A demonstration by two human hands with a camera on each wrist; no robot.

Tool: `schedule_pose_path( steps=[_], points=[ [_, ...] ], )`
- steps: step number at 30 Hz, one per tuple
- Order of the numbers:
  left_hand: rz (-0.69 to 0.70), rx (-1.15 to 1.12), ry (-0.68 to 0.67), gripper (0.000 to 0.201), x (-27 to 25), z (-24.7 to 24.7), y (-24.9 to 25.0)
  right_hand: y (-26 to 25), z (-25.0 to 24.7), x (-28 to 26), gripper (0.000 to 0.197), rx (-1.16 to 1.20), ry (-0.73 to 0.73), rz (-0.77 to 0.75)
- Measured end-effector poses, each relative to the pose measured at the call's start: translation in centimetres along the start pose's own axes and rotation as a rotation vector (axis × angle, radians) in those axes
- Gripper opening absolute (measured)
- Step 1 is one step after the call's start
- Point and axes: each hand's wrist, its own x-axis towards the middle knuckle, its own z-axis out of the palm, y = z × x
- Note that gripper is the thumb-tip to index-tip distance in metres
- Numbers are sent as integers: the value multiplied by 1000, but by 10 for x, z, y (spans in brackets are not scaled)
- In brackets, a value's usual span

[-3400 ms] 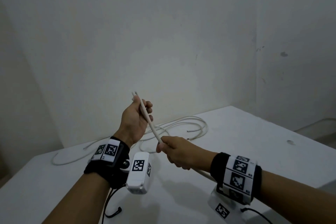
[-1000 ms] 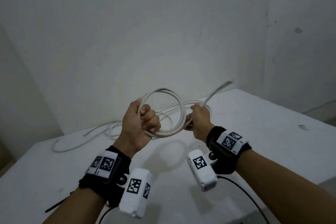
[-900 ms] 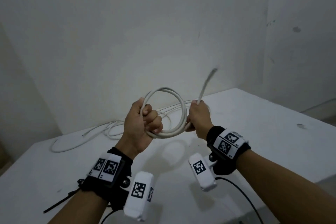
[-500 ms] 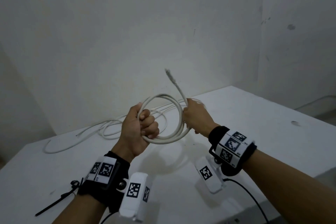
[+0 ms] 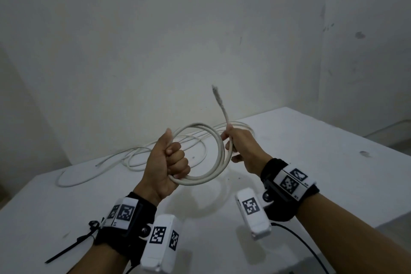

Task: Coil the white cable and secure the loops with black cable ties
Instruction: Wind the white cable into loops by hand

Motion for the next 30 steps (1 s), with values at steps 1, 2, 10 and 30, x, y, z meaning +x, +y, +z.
schedule_pose_path(
  steps=[1, 2, 10, 30],
  points=[
    [24, 45, 12, 46, 0, -1, 0, 3, -2, 0, 41, 29, -22, 31],
    [47, 97, 28, 42, -1, -3, 0, 5, -3, 0, 41, 60, -47, 53],
    [83, 279, 114, 22, 0, -5, 1, 17, -8, -8, 32, 228, -221, 94],
    [103, 522, 274, 35, 0, -11, 0, 51, -1, -21, 31, -33, -145, -227]
  ],
)
